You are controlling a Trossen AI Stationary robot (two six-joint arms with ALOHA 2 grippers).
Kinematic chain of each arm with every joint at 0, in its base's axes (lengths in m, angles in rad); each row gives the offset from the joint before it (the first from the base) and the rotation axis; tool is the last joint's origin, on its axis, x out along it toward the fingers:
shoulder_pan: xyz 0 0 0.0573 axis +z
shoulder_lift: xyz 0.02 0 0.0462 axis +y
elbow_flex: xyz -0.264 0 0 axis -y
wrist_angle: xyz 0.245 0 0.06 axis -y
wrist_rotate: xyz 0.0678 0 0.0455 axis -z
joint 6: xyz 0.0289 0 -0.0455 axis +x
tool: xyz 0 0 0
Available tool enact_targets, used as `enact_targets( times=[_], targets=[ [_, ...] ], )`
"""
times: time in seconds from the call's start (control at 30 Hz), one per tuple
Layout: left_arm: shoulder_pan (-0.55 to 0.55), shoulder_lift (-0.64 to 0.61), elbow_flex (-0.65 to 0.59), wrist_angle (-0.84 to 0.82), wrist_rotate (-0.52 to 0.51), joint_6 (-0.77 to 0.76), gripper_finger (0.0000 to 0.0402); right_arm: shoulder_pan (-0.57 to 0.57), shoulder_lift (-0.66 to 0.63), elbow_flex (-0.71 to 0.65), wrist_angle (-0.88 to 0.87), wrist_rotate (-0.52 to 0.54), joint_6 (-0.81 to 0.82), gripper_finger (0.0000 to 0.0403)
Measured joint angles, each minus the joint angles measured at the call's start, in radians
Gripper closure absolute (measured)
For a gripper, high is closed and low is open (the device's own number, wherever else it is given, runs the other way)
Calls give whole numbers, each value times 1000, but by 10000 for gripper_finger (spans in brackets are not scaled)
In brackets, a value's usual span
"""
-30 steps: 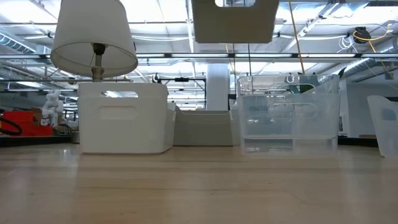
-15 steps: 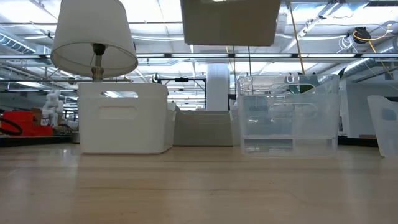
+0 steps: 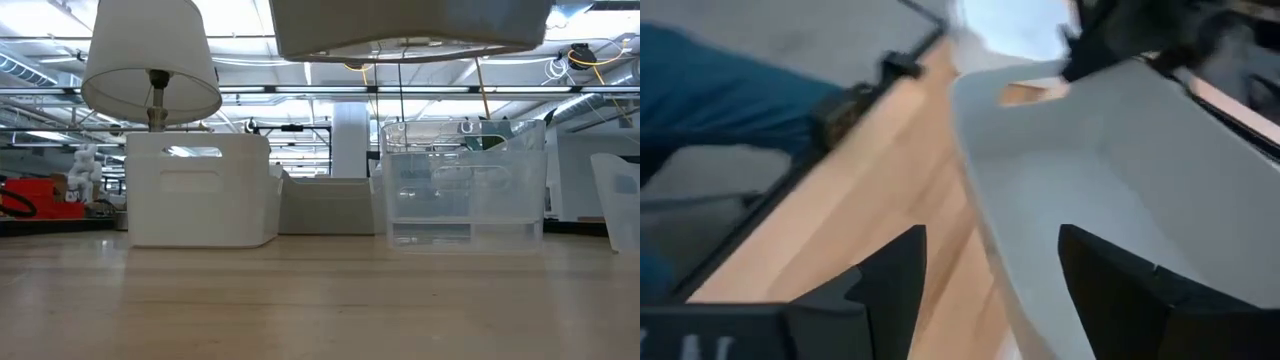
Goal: Stack baskets by color
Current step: Stack the bottom gray bin on top of the top gray bin
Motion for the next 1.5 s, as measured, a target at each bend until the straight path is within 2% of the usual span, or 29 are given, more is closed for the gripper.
enact_targets(
  times=[0.07,0.33,0.43,0.6,0.83,1.03,1.13,1.27,1.5],
  targets=[
    [7,0,0,-13,1,0,396,-1,51,37,-26,38,39,188],
    [24,-1,0,-58,40,17,396,0,250,286,-423,-25,65,202],
    [14,-1,0,-62,49,31,393,-1,287,346,-434,-16,81,204],
    [8,-1,0,-60,54,37,397,-2,333,357,-382,46,91,204],
    [8,-1,0,-59,52,10,397,-7,443,356,-389,194,175,204],
    [8,-1,0,-59,47,-9,389,-37,501,355,-392,219,174,212],
    [8,-1,0,-59,43,-6,390,-50,506,355,-391,218,170,234],
    [8,-1,0,-60,41,-17,397,-53,497,355,-393,210,163,286],
    [8,-2,0,-58,-9,-48,389,-54,492,355,-383,107,156,380]
  ],
)
